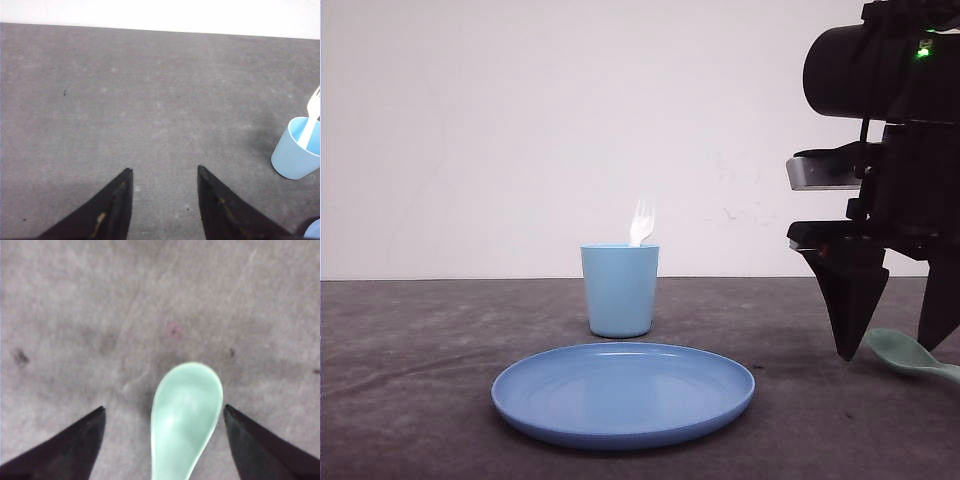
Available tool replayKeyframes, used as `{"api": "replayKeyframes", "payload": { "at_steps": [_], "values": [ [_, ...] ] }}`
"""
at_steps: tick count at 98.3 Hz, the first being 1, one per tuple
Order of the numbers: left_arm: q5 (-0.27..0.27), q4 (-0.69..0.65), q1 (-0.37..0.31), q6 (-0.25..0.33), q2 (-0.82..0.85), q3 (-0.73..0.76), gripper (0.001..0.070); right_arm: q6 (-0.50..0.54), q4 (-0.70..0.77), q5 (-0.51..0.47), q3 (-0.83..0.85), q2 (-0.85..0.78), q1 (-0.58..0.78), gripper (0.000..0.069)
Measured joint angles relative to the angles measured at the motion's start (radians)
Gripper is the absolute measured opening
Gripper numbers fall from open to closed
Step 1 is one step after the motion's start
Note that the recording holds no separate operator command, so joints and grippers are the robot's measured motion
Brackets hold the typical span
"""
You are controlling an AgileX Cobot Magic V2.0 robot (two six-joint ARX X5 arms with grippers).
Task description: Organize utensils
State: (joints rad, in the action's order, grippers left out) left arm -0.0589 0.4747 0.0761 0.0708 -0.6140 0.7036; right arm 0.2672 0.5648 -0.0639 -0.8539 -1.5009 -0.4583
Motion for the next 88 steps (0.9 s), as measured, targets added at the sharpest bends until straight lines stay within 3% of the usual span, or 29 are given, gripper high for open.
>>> {"api": "replayKeyframes", "payload": {
  "at_steps": [25,48,79,88],
  "values": [
    [0.0,0.0,0.0,0.0,0.0,0.0,0.0236,0.003,-0.005,0.0,-0.001,-0.043,0.0,0.0432],
    [0.0,0.0,0.0,0.0,0.0,0.0,0.0236,0.003,-0.007,-0.002,-0.001,-0.044,-0.001,0.0206],
    [0.0,0.0,0.0,0.0,0.0,0.0,0.0236,0.003,-0.007,-0.009,-0.001,-0.044,-0.002,0.0062],
    [0.0,0.0,0.0,0.0,0.0,0.0,0.0236,0.003,-0.008,-0.009,-0.001,-0.044,-0.005,0.0056]
  ]
}}
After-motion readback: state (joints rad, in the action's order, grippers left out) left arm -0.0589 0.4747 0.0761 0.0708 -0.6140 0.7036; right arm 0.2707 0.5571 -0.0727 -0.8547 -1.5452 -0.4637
